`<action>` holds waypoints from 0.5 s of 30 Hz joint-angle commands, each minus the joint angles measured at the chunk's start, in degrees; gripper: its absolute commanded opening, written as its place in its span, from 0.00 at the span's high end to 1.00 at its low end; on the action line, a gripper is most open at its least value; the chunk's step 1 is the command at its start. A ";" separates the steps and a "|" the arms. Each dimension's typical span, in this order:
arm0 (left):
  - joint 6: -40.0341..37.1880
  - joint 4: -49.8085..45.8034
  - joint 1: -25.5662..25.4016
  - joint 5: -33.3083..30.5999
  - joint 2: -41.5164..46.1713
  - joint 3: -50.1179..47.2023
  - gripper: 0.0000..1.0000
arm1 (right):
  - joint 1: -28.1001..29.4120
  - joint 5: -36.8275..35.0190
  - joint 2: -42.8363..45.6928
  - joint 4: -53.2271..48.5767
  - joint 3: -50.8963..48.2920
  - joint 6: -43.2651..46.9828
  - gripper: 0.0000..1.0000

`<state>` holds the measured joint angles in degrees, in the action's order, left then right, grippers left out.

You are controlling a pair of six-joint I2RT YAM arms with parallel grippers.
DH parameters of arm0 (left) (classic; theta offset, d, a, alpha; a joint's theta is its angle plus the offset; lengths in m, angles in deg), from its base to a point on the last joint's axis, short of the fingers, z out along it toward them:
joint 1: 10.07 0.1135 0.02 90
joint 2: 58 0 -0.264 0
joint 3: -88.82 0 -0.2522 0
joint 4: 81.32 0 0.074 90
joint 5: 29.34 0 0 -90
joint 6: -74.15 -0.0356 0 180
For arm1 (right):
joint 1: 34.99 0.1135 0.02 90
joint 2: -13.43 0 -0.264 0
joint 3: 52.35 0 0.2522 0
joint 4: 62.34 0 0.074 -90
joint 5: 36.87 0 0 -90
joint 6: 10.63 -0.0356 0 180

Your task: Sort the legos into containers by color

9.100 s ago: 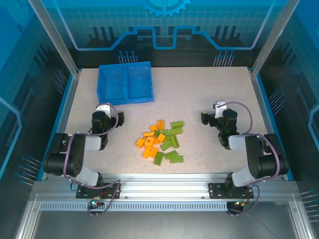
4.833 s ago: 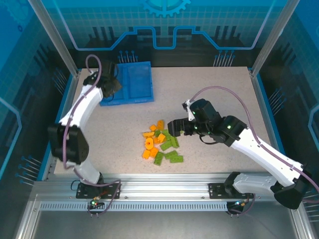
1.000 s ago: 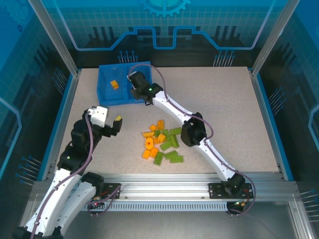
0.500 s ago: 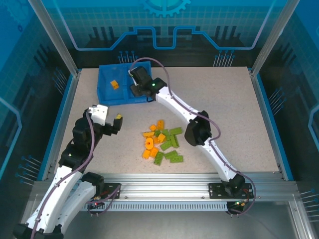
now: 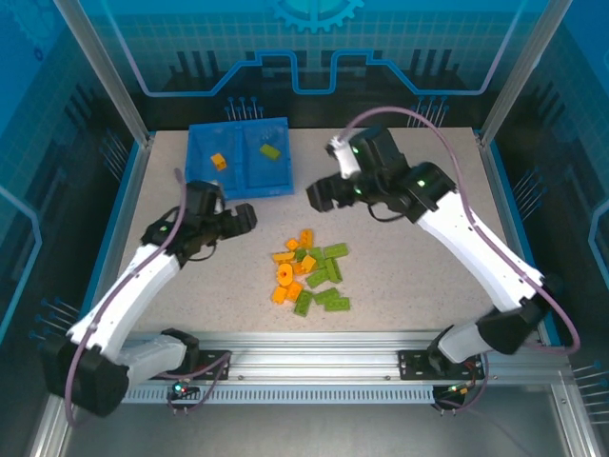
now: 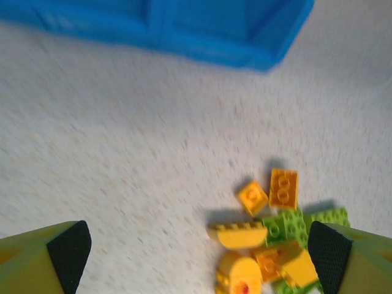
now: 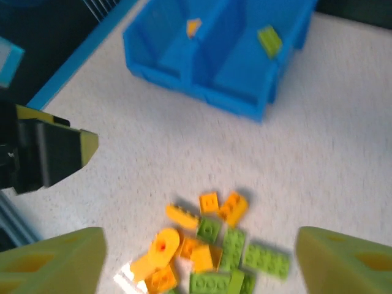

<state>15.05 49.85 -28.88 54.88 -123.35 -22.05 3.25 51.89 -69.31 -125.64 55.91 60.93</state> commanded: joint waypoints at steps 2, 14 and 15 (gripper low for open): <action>12.39 -0.11 -8.92 1.38 -10.16 4.42 0.06 | -3.41 2.93 6.66 -2.22 -12.84 -10.15 0.03; 8.65 0.75 -16.44 -1.12 -43.23 24.19 0.20 | -4.36 0.18 17.26 -2.62 -27.20 -16.10 0.00; 8.16 0.79 -16.47 -0.91 -44.64 25.07 0.22 | -4.49 -0.19 17.84 -2.71 -27.50 -16.11 0.00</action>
<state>24.49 51.82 -45.27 54.90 -165.42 0.22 -0.51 53.18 -53.90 -127.33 29.31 46.55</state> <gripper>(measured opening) 0.790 0.999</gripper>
